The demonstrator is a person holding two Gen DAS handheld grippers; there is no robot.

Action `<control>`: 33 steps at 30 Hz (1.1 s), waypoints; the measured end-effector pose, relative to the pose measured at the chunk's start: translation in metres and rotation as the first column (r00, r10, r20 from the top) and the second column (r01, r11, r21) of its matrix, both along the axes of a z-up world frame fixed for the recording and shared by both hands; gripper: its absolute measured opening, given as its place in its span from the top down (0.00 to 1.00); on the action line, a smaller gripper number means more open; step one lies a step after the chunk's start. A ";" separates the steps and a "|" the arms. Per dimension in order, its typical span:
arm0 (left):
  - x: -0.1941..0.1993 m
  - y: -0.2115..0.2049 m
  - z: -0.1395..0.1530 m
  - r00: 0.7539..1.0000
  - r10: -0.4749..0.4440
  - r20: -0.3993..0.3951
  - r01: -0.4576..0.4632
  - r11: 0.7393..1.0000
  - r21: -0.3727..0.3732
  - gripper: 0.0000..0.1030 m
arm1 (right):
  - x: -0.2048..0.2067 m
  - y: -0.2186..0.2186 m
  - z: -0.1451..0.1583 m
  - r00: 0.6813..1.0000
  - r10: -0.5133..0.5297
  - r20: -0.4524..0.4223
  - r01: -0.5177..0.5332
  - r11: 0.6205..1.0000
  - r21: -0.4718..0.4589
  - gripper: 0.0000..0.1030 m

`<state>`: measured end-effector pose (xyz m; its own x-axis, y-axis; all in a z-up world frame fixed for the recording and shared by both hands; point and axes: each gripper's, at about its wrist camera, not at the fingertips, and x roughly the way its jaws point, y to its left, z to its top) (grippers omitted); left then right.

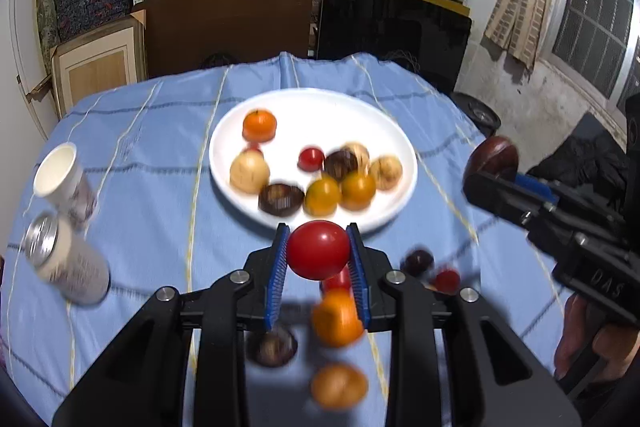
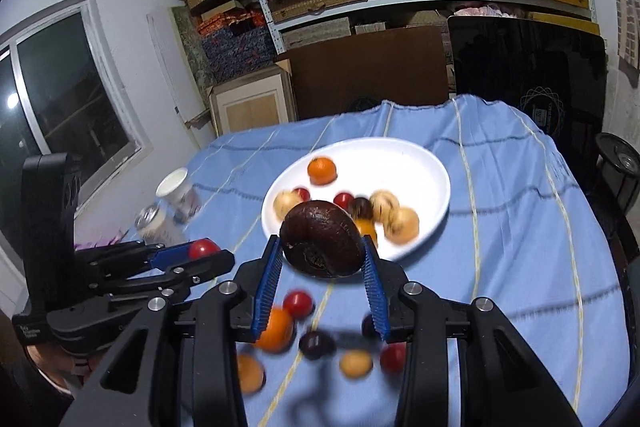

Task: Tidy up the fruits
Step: 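Carry the red tomato and dark plum onto the plate and open both grippers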

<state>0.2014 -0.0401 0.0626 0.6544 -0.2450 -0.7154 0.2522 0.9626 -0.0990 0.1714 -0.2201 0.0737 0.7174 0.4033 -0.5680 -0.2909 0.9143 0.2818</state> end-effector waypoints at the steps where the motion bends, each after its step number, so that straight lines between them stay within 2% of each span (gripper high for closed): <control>1: 0.009 -0.002 0.001 1.000 0.010 0.011 -0.010 1.000 0.006 0.73 | 0.010 0.000 -0.001 1.000 -0.007 -0.003 0.007 1.000 0.002 0.61; 4: 0.039 -0.007 0.000 0.998 0.047 0.030 -0.047 0.999 0.017 0.73 | 0.038 0.002 -0.008 0.999 -0.041 -0.016 0.041 0.999 -0.015 0.61; 8: 0.071 -0.012 -0.012 0.998 0.067 -0.006 -0.067 0.998 0.015 0.73 | 0.076 -0.002 -0.025 0.994 -0.095 -0.062 0.094 0.995 -0.020 0.61; 14: 0.108 -0.018 -0.039 0.994 0.102 -0.037 -0.100 0.993 0.059 0.73 | 0.116 -0.001 -0.052 0.983 -0.109 -0.150 0.113 0.993 0.018 0.61; 16: 0.118 -0.018 -0.046 0.990 0.136 -0.040 -0.133 0.988 0.077 0.72 | 0.123 -0.002 -0.053 0.980 -0.111 -0.164 0.122 0.991 0.058 0.59; 17: 0.123 -0.017 -0.049 0.989 0.142 -0.047 -0.139 0.988 0.066 0.68 | 0.126 -0.003 -0.053 0.980 -0.110 -0.167 0.124 0.989 0.076 0.57; 18: 0.125 -0.015 -0.049 0.988 0.146 -0.053 -0.143 0.988 0.051 0.49 | 0.129 -0.005 -0.054 0.979 -0.112 -0.173 0.131 0.986 0.101 0.46; 20: 0.124 -0.010 -0.045 0.982 0.186 -0.037 -0.185 0.982 0.027 0.23 | 0.127 -0.008 -0.051 0.977 -0.128 -0.170 0.149 0.982 0.120 0.44; 22: 0.116 -0.005 -0.036 0.980 0.199 0.006 -0.199 0.980 -0.014 0.22 | 0.117 -0.010 -0.046 0.981 -0.118 -0.157 0.139 0.982 0.131 0.44; 26: 0.100 -0.002 -0.024 0.986 0.162 0.032 -0.162 0.987 -0.015 0.19 | 0.091 -0.019 -0.040 0.983 -0.122 -0.134 0.142 0.978 0.153 0.37; 29: 0.084 0.003 -0.021 0.987 0.161 0.013 -0.161 0.987 -0.032 0.18 | 0.066 -0.029 -0.041 0.982 -0.113 -0.151 0.144 0.967 0.212 0.36; 31: 0.070 0.007 -0.020 0.987 0.164 -0.005 -0.164 0.985 -0.062 0.18 | 0.049 -0.033 -0.043 0.983 -0.105 -0.152 0.139 0.962 0.234 0.29; 33: 0.050 0.011 -0.021 0.988 0.151 -0.011 -0.152 0.984 -0.095 0.18 | 0.029 -0.032 -0.042 0.985 -0.111 -0.132 0.138 0.967 0.214 0.29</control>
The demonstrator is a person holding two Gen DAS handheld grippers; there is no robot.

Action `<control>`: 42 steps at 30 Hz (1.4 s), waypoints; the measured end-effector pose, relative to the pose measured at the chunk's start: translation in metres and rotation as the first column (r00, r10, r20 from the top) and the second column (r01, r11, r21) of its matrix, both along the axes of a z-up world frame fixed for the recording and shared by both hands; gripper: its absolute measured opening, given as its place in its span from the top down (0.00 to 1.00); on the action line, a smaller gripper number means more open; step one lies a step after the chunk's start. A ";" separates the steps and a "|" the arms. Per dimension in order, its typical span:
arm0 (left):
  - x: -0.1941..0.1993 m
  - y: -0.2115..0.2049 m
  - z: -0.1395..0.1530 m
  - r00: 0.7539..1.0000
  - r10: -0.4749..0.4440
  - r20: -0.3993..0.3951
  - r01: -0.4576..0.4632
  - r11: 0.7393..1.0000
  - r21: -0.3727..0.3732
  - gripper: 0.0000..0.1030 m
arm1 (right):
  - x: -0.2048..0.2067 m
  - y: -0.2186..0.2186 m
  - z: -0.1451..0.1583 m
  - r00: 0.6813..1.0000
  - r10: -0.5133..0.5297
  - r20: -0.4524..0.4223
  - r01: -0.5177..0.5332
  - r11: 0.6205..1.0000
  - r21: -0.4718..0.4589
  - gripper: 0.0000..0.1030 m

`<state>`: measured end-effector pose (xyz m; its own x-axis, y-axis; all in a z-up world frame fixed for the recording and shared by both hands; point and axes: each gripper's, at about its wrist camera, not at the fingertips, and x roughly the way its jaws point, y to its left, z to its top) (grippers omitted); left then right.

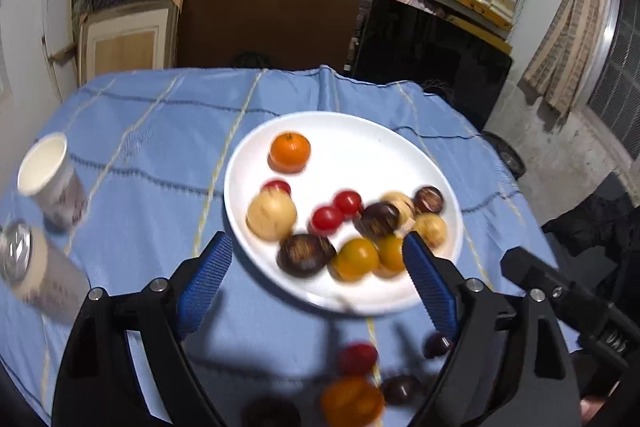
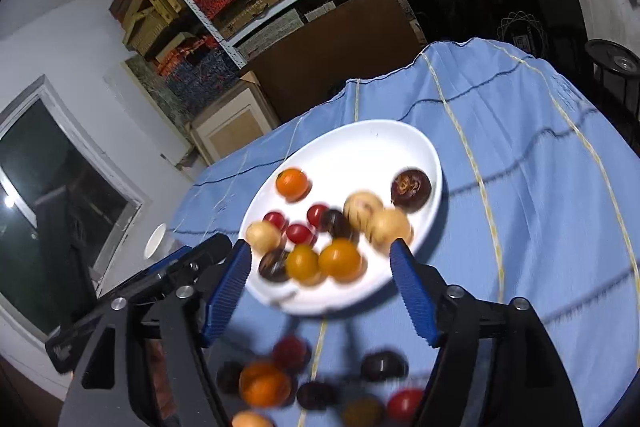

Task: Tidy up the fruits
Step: 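Carry the red tomato and dark plum onto the plate and open both grippers, then move both grippers from the plate back over the remaining fruits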

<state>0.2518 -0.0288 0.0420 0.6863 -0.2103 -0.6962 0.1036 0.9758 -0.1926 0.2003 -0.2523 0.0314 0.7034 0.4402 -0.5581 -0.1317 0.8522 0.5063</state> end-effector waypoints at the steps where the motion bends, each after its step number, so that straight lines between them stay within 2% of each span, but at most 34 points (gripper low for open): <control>1: -0.010 -0.001 -0.001 1.000 -0.012 -0.002 0.012 1.000 0.002 0.18 | -0.011 0.001 0.000 1.000 -0.004 0.013 0.004 1.000 -0.019 0.29; 7: -0.063 -0.010 -0.010 0.998 -0.058 0.018 0.057 0.995 0.079 0.17 | -0.058 0.009 -0.005 1.000 -0.008 0.012 0.009 0.998 -0.058 0.26; 11: -0.099 -0.009 -0.018 0.997 -0.079 0.020 0.077 0.993 0.086 0.15 | -0.087 0.021 -0.012 1.000 -0.013 0.014 0.015 0.989 -0.144 0.26; 15: -0.127 -0.005 -0.024 0.996 -0.087 0.017 0.084 0.990 0.110 0.13 | -0.106 0.028 -0.012 1.000 0.002 0.024 0.003 0.982 -0.191 0.26; 17: -0.136 -0.002 -0.026 0.997 -0.081 0.014 0.079 0.988 0.133 0.13 | -0.113 0.026 -0.011 0.999 0.005 0.033 0.002 0.980 -0.201 0.26; 20: -0.148 0.012 -0.027 0.999 -0.051 0.015 0.049 0.992 0.119 0.13 | -0.120 0.019 -0.011 0.999 -0.014 0.041 0.021 0.983 -0.182 0.24; 26: -0.159 0.026 -0.035 1.000 -0.028 0.012 0.026 0.988 0.149 0.12 | -0.121 0.011 -0.022 0.999 -0.039 0.035 0.044 0.986 -0.159 0.23; 31: -0.160 0.025 -0.039 1.000 -0.024 0.005 0.023 0.989 0.148 0.12 | -0.118 0.012 -0.035 1.000 -0.030 -0.002 0.029 0.987 -0.157 0.23; 35: -0.159 0.020 -0.039 1.000 -0.025 0.005 0.024 0.990 0.141 0.12 | -0.118 0.014 -0.039 1.000 -0.026 0.000 0.026 0.985 -0.172 0.23; 42: -0.154 0.012 -0.045 1.000 -0.022 -0.016 0.024 0.990 0.142 0.12 | -0.113 0.003 -0.054 0.999 -0.049 -0.006 0.048 0.993 -0.112 0.23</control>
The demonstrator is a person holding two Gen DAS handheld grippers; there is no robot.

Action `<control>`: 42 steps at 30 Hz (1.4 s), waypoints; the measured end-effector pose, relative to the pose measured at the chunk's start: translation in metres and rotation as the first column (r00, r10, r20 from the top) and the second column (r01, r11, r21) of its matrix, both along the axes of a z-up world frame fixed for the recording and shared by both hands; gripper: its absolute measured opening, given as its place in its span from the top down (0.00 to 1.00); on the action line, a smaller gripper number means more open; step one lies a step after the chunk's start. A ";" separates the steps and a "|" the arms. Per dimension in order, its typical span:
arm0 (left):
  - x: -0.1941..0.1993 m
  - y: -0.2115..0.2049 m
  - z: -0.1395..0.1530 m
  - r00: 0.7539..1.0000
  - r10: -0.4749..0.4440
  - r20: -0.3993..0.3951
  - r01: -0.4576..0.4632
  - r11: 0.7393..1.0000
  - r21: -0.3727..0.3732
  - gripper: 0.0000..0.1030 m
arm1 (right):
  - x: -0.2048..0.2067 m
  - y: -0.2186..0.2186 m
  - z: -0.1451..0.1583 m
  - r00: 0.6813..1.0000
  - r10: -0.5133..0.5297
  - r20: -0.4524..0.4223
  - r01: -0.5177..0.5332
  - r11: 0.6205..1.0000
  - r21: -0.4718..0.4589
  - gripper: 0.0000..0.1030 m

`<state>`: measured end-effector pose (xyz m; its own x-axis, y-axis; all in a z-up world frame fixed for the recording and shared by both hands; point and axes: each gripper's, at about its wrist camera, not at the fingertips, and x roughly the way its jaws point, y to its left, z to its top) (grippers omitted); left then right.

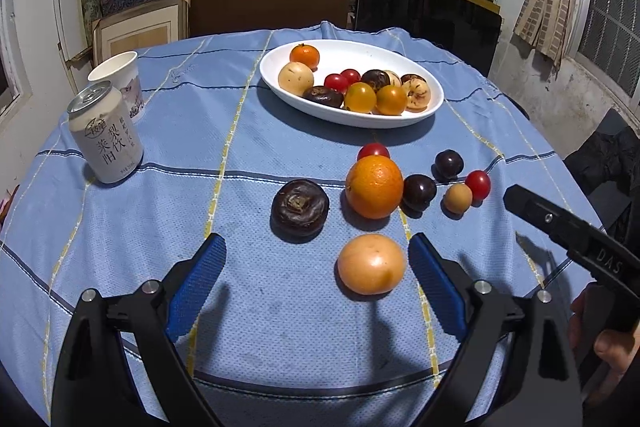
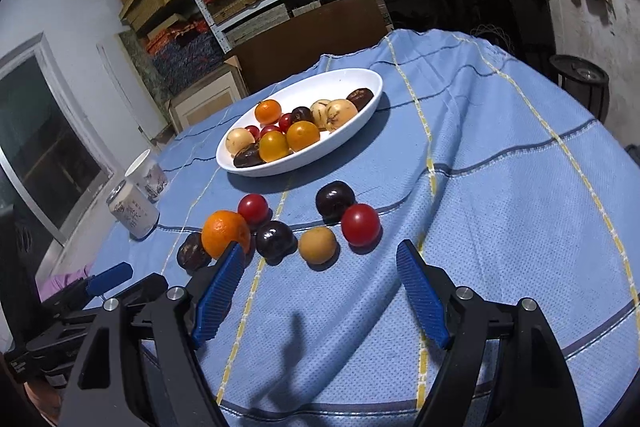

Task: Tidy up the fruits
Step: 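Move both grippers from the plate back over the remaining fruits, then close the left gripper on the pink-orange grapefruit-like fruit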

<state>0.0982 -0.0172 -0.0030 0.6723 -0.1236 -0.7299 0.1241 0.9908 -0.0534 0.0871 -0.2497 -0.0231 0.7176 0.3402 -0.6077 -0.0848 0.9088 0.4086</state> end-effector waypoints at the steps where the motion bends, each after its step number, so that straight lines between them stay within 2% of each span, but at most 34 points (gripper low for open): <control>1: 0.001 -0.001 -0.001 1.000 0.005 -0.002 -0.005 1.000 0.005 0.12 | 0.002 0.000 -0.002 1.000 0.008 -0.012 -0.008 1.000 0.010 0.23; 4: 0.004 -0.002 -0.006 1.000 0.015 -0.016 -0.015 1.000 -0.002 0.12 | 0.006 0.000 -0.007 0.999 0.020 -0.039 -0.019 1.000 0.022 0.23; 8: 0.007 -0.001 -0.014 0.999 0.022 -0.025 -0.023 1.000 -0.015 0.12 | 0.005 0.002 -0.005 1.000 0.018 -0.025 -0.018 1.000 0.010 0.23; 11: 0.007 -0.003 -0.019 0.999 -0.004 -0.042 0.003 1.000 -0.027 0.12 | 0.005 0.005 -0.006 0.999 0.029 -0.034 -0.029 1.000 0.008 0.23; 16: 0.008 -0.016 -0.028 0.997 -0.049 -0.055 0.049 0.999 0.006 0.14 | 0.006 0.012 -0.006 0.998 0.057 -0.033 -0.057 0.998 -0.023 0.23; 17: 0.009 -0.018 -0.029 0.997 -0.049 -0.058 0.049 0.999 0.009 0.19 | 0.006 0.013 -0.006 0.998 0.060 -0.036 -0.061 0.998 -0.024 0.22; 18: 0.009 -0.019 -0.032 0.996 -0.053 -0.065 0.053 0.999 0.004 0.21 | 0.007 0.013 -0.006 0.997 0.064 -0.038 -0.065 0.998 -0.020 0.16; 19: 0.010 -0.019 -0.033 0.996 -0.056 -0.069 0.056 0.998 -0.005 0.21 | 0.006 0.013 -0.006 0.997 0.066 -0.034 -0.066 0.998 -0.014 0.15; 28: 0.012 -0.030 -0.041 0.992 -0.052 -0.111 0.058 0.997 0.055 0.24 | 0.002 0.007 -0.001 0.998 0.066 -0.017 -0.066 0.998 0.023 0.15; 35: 0.014 -0.041 -0.037 0.991 -0.061 -0.123 0.068 0.996 0.055 0.27 | 0.000 0.006 0.001 0.998 0.067 -0.011 -0.067 0.997 0.031 0.15; 38: 0.017 -0.043 -0.042 0.990 -0.060 -0.130 0.068 0.996 0.061 0.32 | 0.000 0.006 0.001 0.998 0.062 -0.012 -0.062 0.998 0.033 0.15; 39: 0.016 -0.043 -0.042 0.992 -0.059 -0.108 0.067 0.995 0.077 0.44 | 0.000 0.005 0.001 0.998 0.061 -0.013 -0.061 0.998 0.032 0.15; 40: 0.015 -0.044 -0.042 0.993 -0.071 -0.099 0.079 0.993 0.082 0.48 | 0.001 0.005 0.001 0.998 0.061 -0.014 -0.061 0.998 0.031 0.15; 41: 0.015 -0.045 -0.041 0.991 -0.091 -0.097 0.098 0.992 0.073 0.57 | 0.001 0.005 0.001 0.998 0.062 -0.014 -0.061 0.998 0.029 0.15; 42: 0.015 -0.044 -0.040 0.991 -0.093 -0.096 0.100 0.992 0.071 0.57 | 0.001 0.006 0.000 0.998 0.062 -0.016 -0.062 0.998 0.025 0.15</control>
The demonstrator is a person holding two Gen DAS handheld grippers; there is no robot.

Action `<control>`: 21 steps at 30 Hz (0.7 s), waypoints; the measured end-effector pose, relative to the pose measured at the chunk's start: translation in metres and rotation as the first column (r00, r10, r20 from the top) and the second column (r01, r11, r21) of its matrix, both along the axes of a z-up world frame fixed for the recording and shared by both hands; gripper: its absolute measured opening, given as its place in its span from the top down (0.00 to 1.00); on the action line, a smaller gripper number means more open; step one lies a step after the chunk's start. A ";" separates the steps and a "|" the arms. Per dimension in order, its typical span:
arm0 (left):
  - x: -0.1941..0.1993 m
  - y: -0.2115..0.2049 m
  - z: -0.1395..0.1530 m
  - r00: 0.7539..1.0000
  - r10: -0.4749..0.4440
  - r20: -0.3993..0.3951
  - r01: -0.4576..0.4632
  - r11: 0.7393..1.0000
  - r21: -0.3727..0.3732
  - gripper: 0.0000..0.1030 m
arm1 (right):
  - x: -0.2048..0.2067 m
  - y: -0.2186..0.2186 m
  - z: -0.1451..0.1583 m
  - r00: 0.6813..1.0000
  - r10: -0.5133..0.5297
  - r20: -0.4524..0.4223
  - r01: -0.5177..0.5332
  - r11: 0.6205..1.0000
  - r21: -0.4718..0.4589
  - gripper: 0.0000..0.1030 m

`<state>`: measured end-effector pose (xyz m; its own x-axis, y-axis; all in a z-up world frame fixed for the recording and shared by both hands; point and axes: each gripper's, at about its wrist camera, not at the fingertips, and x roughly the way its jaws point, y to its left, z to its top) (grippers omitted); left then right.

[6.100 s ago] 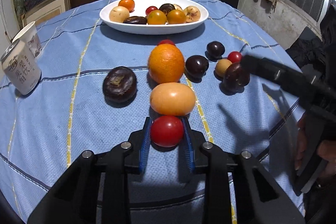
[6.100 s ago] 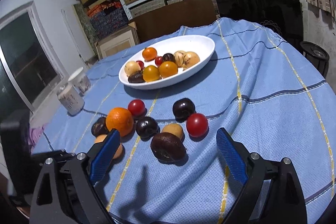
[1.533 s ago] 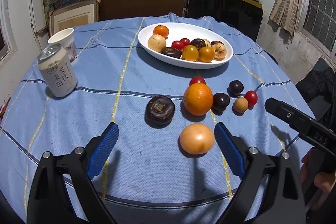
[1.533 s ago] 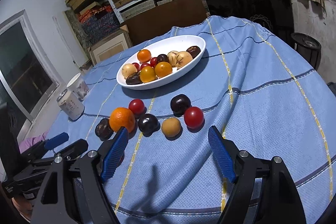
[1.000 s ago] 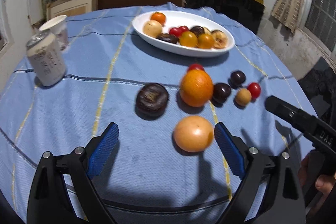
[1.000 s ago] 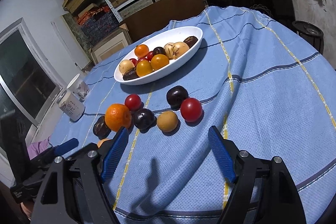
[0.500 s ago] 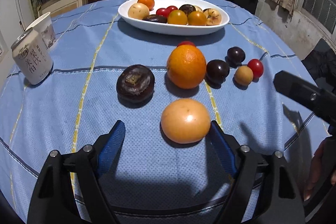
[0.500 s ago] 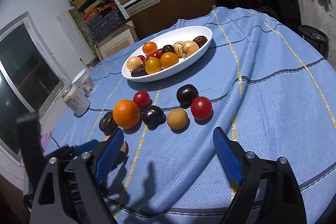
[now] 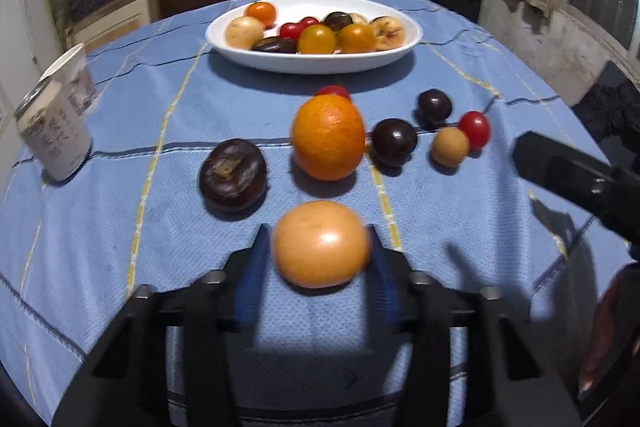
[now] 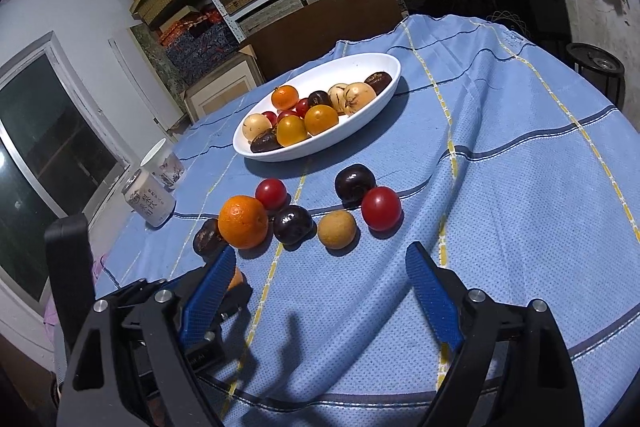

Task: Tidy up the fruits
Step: 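Close the left gripper on the pink-orange grapefruit-like fruit, then lift the pink fruit with the left gripper while the right gripper grasps a red tomato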

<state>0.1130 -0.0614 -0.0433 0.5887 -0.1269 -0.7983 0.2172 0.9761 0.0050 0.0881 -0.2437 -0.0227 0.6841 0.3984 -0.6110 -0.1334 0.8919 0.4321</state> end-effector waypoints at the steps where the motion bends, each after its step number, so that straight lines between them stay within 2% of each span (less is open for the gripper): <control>1: 0.000 0.001 0.000 1.000 -0.001 0.000 0.001 1.000 -0.007 0.57 | 0.000 0.001 -0.001 1.000 0.000 -0.003 0.000 1.000 -0.006 0.15; 6: 0.001 0.006 0.001 1.000 -0.012 -0.011 0.012 0.999 -0.046 0.57 | 0.002 0.002 -0.004 1.000 -0.005 -0.014 0.005 1.000 -0.025 0.15; 9: 0.001 0.007 0.001 1.000 -0.014 -0.011 0.014 0.999 -0.044 0.57 | 0.003 0.005 -0.007 1.000 0.011 -0.013 -0.011 0.999 -0.035 0.15; 15: 0.002 0.010 0.001 1.000 -0.016 -0.019 0.015 0.998 -0.061 0.57 | -0.006 0.014 0.012 0.998 0.032 0.057 -0.026 0.995 -0.094 0.15; 18: 0.002 0.008 0.000 1.000 -0.024 -0.012 0.023 0.999 -0.040 0.57 | -0.002 0.017 0.020 0.997 0.021 0.072 -0.003 0.970 -0.244 0.15; 19: 0.002 0.008 0.000 1.000 -0.025 -0.012 0.024 0.999 -0.039 0.57 | 0.003 0.015 0.020 0.998 -0.012 0.066 0.032 0.946 -0.322 0.16; 20: 0.002 0.008 0.000 1.000 -0.025 -0.015 0.024 0.999 -0.042 0.57 | 0.006 0.012 0.019 0.998 -0.018 0.065 0.039 0.940 -0.340 0.18; 21: 0.002 0.009 0.000 1.000 -0.025 -0.018 0.024 0.999 -0.047 0.57 | 0.012 0.007 0.018 0.999 -0.011 0.052 0.028 0.940 -0.339 0.27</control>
